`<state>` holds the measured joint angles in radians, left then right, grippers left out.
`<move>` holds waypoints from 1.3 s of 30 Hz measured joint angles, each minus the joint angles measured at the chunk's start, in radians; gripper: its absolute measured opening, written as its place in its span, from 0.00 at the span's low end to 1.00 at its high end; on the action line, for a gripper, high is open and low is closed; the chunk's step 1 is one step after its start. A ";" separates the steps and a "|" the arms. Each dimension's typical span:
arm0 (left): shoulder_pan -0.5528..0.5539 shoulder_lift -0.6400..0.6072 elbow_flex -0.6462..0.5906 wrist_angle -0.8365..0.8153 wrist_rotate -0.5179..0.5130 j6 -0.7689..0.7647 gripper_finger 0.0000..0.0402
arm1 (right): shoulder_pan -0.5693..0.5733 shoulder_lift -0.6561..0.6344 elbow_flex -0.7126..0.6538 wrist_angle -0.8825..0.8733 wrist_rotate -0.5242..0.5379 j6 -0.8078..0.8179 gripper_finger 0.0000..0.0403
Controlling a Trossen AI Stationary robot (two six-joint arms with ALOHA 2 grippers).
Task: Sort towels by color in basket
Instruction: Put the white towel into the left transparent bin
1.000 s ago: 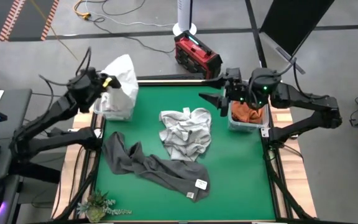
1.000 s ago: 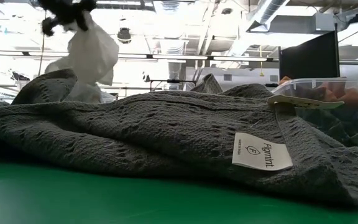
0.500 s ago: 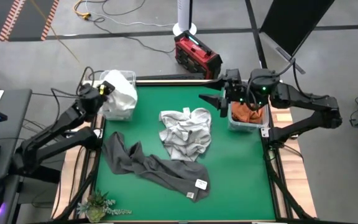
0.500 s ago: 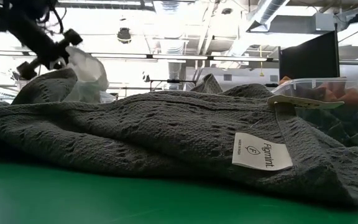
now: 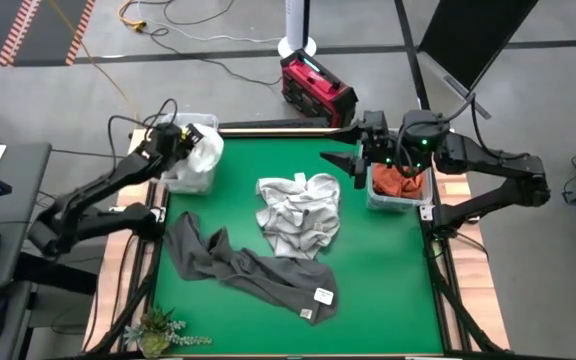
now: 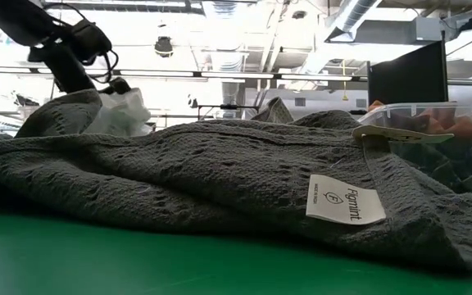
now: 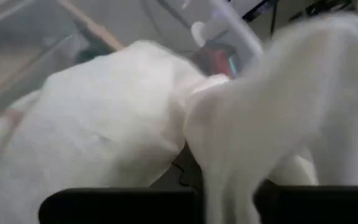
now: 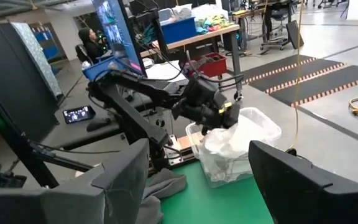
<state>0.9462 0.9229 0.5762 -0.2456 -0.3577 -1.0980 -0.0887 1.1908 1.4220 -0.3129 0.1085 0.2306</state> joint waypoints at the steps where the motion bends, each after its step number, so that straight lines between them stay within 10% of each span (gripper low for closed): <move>1: 0.004 0.017 0.005 0.023 0.012 -0.013 0.00 | 0.001 0.000 0.000 -0.003 0.000 -0.001 0.75; 29: 0.054 0.414 0.021 -0.047 0.193 -0.277 0.10 | 0.024 0.002 0.000 -0.054 0.000 -0.034 0.75; 39: 0.067 0.264 0.014 -0.075 0.312 -0.201 0.12 | 0.051 0.002 0.000 -0.098 0.002 -0.029 0.75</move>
<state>1.0136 1.1869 0.5901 -0.3209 -0.0459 -1.2992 -0.0381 1.1927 1.4220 -0.4107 0.1101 0.2011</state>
